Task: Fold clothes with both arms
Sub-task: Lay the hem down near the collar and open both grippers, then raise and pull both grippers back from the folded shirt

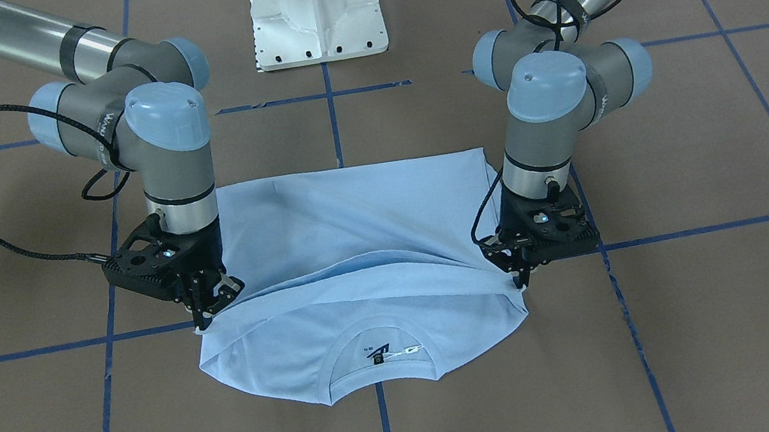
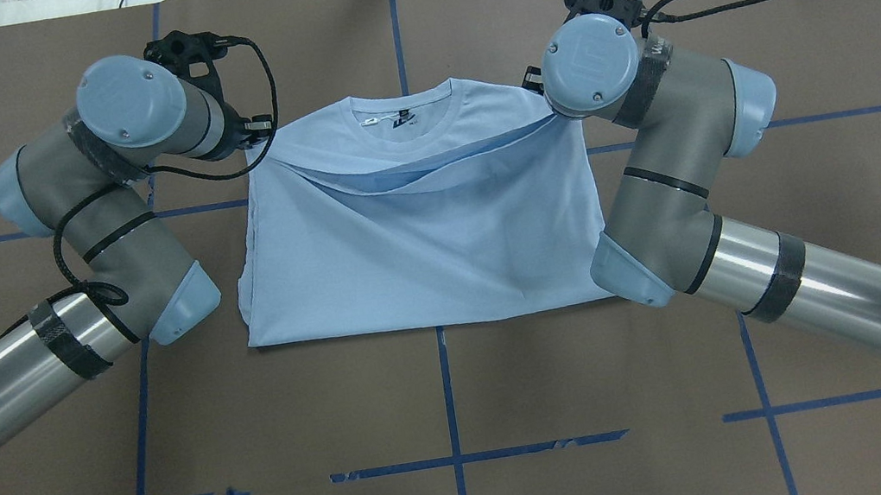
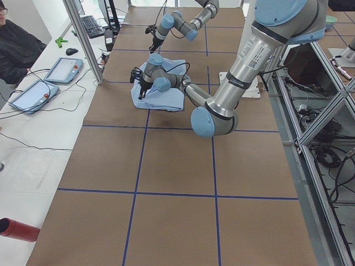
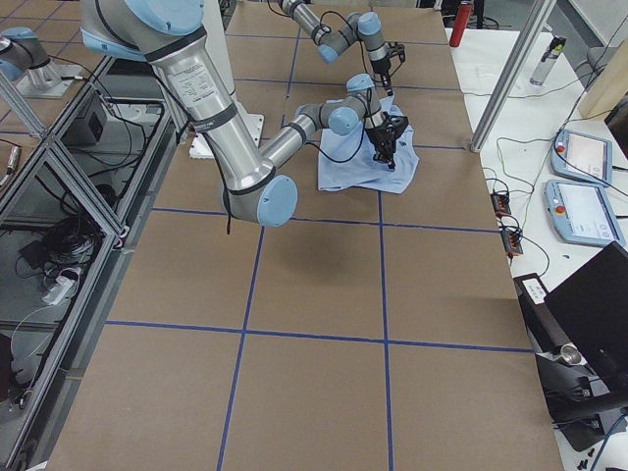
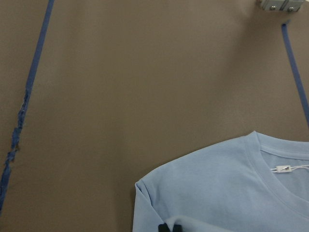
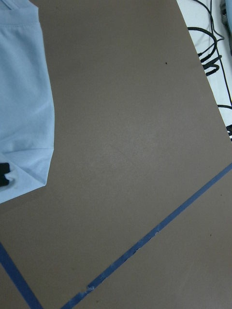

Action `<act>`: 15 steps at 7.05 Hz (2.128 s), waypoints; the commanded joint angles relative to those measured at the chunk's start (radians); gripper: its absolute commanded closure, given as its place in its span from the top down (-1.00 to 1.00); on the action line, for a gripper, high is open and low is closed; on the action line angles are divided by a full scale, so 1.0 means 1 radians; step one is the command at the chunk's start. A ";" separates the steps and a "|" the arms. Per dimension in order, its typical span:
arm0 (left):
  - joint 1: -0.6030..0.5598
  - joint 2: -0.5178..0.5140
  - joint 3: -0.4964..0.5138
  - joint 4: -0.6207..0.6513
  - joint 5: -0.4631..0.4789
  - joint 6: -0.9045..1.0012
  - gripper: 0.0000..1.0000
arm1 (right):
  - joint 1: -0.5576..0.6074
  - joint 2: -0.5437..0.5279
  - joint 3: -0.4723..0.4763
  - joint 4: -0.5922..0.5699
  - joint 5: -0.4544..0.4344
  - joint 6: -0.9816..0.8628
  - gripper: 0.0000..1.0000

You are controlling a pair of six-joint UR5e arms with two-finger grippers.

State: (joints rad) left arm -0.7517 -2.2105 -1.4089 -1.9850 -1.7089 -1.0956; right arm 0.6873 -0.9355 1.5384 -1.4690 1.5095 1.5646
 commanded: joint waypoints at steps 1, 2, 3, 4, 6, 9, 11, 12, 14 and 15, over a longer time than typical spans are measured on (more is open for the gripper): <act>0.000 -0.001 0.008 -0.005 0.002 0.014 -1.00 | 0.027 0.000 -0.029 0.010 0.000 -0.017 -1.00; 0.000 0.000 0.008 -0.005 0.002 0.022 -1.00 | 0.044 0.003 -0.041 0.009 0.000 -0.032 -1.00; 0.000 0.000 0.008 -0.005 0.002 0.022 -1.00 | 0.044 0.007 -0.073 0.013 0.000 -0.037 -1.00; 0.002 0.002 0.008 -0.005 0.002 0.022 -1.00 | 0.041 0.007 -0.081 0.018 0.000 -0.037 -1.00; 0.003 0.000 0.016 -0.005 0.002 0.042 -1.00 | 0.034 0.012 -0.092 0.018 -0.002 -0.038 -1.00; 0.005 0.000 0.028 -0.006 0.002 0.045 -1.00 | 0.020 0.012 -0.092 0.030 -0.003 -0.038 -1.00; 0.009 0.002 0.030 -0.006 0.002 0.045 -1.00 | 0.011 0.011 -0.107 0.076 -0.005 -0.038 -1.00; 0.009 0.000 0.028 -0.006 0.002 0.043 -1.00 | 0.003 0.009 -0.109 0.076 -0.006 -0.038 -1.00; 0.018 0.008 0.028 -0.008 0.002 0.049 0.22 | 0.000 0.001 -0.109 0.075 -0.003 -0.053 0.76; 0.015 0.015 0.024 -0.053 0.002 0.103 0.99 | 0.008 0.010 -0.103 0.081 0.004 -0.168 1.00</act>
State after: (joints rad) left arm -0.7355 -2.2032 -1.3814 -2.0031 -1.7073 -1.0356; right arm 0.6902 -0.9296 1.4312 -1.3926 1.5071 1.4896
